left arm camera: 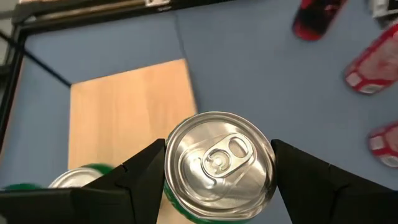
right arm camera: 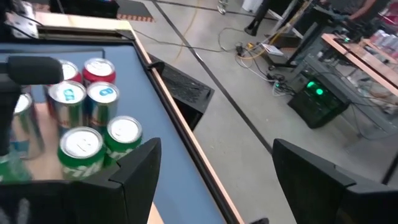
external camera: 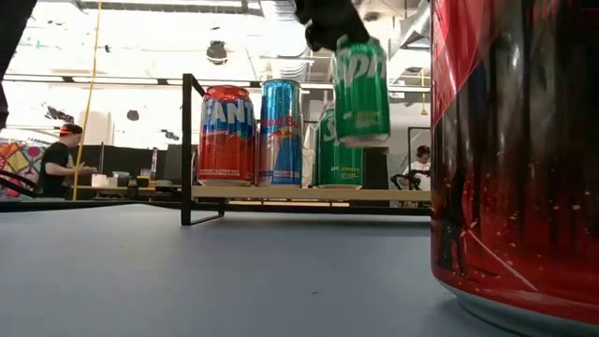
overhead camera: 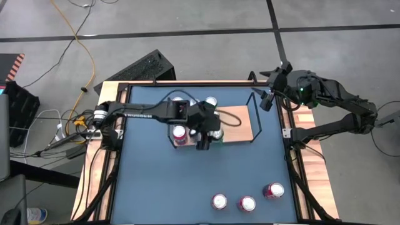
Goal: Place canned beverage on shelf
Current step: Put the green soda can on the shelf aligned with other green soda cans
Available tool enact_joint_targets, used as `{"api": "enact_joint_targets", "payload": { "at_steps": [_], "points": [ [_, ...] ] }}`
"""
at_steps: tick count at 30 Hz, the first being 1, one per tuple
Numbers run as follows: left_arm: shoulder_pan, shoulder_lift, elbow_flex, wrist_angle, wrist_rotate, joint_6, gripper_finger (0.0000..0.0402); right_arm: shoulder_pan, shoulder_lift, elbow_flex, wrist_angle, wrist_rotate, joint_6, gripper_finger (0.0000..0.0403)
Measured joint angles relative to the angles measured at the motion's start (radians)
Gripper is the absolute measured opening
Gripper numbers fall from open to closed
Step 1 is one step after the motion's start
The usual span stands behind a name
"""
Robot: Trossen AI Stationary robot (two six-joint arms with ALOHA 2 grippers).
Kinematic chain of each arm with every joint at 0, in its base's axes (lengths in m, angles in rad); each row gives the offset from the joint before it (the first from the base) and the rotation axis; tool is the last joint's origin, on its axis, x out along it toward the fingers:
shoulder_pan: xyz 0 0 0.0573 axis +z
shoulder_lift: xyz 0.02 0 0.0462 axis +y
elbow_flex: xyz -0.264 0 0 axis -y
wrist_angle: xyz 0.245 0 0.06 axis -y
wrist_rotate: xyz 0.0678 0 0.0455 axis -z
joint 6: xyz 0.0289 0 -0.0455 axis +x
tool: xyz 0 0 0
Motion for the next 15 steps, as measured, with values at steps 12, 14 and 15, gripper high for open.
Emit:
{"api": "enact_joint_targets", "payload": {
  "at_steps": [12,14,15],
  "points": [
    [0.059,0.041,-0.037,-0.018,0.047,-0.043,0.0238,-0.009,0.000,0.000,-0.017,0.034,-0.002,0.0303],
    [0.059,0.042,-0.037,-0.021,0.042,-0.042,0.0239,-0.016,0.000,0.000,-0.019,0.034,-0.002,0.0303],
    [0.059,0.046,-0.037,-0.020,0.037,-0.042,0.0242,-0.022,0.000,0.000,-0.021,0.034,-0.003,0.0303]
  ]
}}
